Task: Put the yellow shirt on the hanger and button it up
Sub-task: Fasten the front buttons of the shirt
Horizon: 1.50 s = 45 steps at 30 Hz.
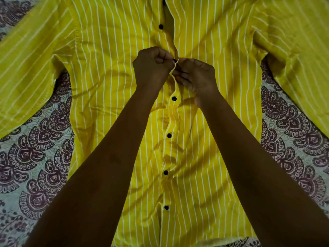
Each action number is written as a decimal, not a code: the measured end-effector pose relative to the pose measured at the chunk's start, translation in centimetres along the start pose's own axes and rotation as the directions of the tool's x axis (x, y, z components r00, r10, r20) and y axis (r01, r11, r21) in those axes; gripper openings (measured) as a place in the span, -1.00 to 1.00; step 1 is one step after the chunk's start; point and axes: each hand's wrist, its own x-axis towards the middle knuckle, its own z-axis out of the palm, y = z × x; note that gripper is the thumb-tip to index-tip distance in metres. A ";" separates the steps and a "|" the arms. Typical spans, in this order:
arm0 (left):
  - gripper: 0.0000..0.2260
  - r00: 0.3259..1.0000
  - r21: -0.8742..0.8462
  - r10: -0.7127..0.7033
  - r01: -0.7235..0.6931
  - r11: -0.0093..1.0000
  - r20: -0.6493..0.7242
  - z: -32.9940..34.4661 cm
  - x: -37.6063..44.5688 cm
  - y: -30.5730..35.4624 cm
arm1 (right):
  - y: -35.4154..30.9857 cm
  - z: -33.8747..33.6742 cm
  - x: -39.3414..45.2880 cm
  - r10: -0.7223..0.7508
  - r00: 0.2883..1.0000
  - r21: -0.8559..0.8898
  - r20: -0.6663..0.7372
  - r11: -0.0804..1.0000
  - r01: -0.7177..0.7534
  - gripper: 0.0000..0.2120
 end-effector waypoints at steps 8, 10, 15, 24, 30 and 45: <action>-0.88 0.998 -0.034 -0.042 0.044 0.998 0.046 -0.2 0.1 0.0 | 0.1 -0.5 0.4 -0.014 0.999 -0.039 0.050 0.999 0.016 -0.91; -0.90 0.995 -0.083 -0.083 0.087 0.993 0.059 -0.3 0.1 0.0 | 0.8 -0.2 0.5 -0.100 0.995 -0.079 0.010 0.992 0.101 -0.88; -0.90 0.969 -0.238 -0.222 0.241 0.941 0.104 -0.5 -0.4 -0.4 | 3.7 0.9 0.3 -0.467 0.873 -0.369 -0.142 0.843 0.391 -0.95; -0.92 0.956 -0.424 -0.288 0.287 0.859 0.062 0.4 -0.7 -0.8 | 4.3 1.3 0.1 -0.637 0.763 -0.513 -0.111 0.694 0.505 -0.95; -0.87 0.972 -0.378 -0.237 0.222 0.899 0.008 0.9 -0.5 -1.5 | 3.5 1.8 -0.5 -0.541 0.824 -0.376 -0.165 0.807 0.455 -0.96; -0.83 0.972 0.211 0.232 -0.235 0.949 0.039 -1.8 2.7 -0.7 | -2.1 0.3 2.2 -0.372 0.928 -0.720 -0.032 0.652 0.237 -0.85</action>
